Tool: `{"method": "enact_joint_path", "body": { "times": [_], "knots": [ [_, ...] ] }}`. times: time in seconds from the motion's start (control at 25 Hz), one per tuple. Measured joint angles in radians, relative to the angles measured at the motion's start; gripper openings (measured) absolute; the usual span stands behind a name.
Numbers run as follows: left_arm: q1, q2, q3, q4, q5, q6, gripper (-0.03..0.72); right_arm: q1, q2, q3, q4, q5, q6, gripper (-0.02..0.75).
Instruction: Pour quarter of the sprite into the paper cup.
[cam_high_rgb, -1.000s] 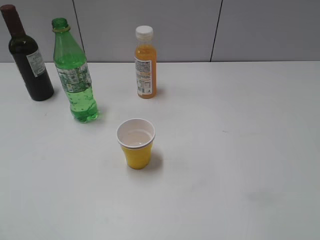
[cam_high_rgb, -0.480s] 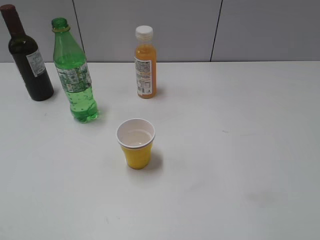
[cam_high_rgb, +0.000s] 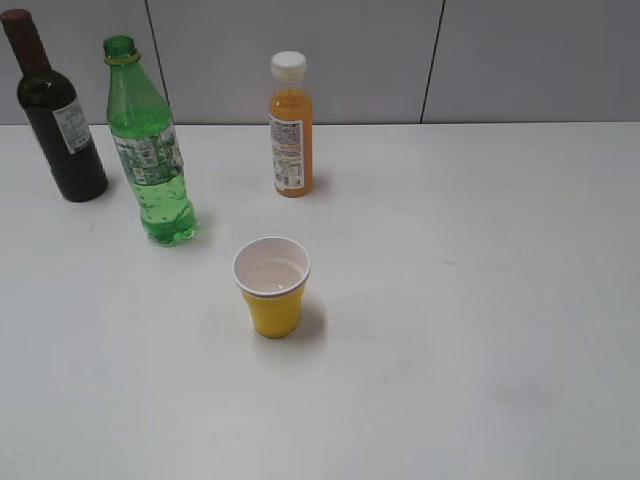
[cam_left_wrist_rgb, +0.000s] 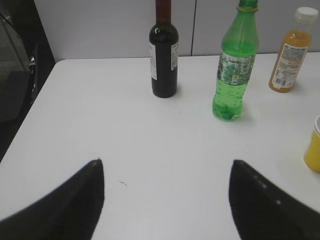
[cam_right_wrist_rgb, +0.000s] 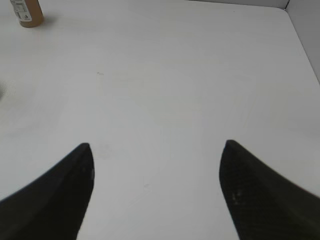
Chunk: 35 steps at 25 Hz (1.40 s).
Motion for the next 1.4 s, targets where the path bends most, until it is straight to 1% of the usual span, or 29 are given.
{"method": "enact_joint_path", "body": {
  "times": [0.12, 0.28, 0.4, 0.72, 1.4],
  "knots": [
    [0.0, 0.0, 0.0, 0.007, 0.003, 0.0, 0.589, 0.0, 0.0, 0.0, 0.0, 0.0, 0.0, 0.592],
    [0.0, 0.0, 0.0, 0.072, 0.004, -0.008, 0.589, 0.0, 0.0, 0.0, 0.0, 0.0, 0.0, 0.591],
    [0.0, 0.0, 0.0, 0.084, 0.004, -0.013, 0.589, 0.0, 0.0, 0.0, 0.0, 0.0, 0.0, 0.591],
    [0.0, 0.0, 0.025, 0.087, 0.063, -0.018, 0.589, 0.0, 0.0, 0.0, 0.0, 0.0, 0.001, 0.592],
    [0.0, 0.0, 0.029, 0.083, 0.067, -0.024, 0.589, 0.0, 0.0, 0.0, 0.0, 0.0, -0.001, 0.592]
  ]
}}
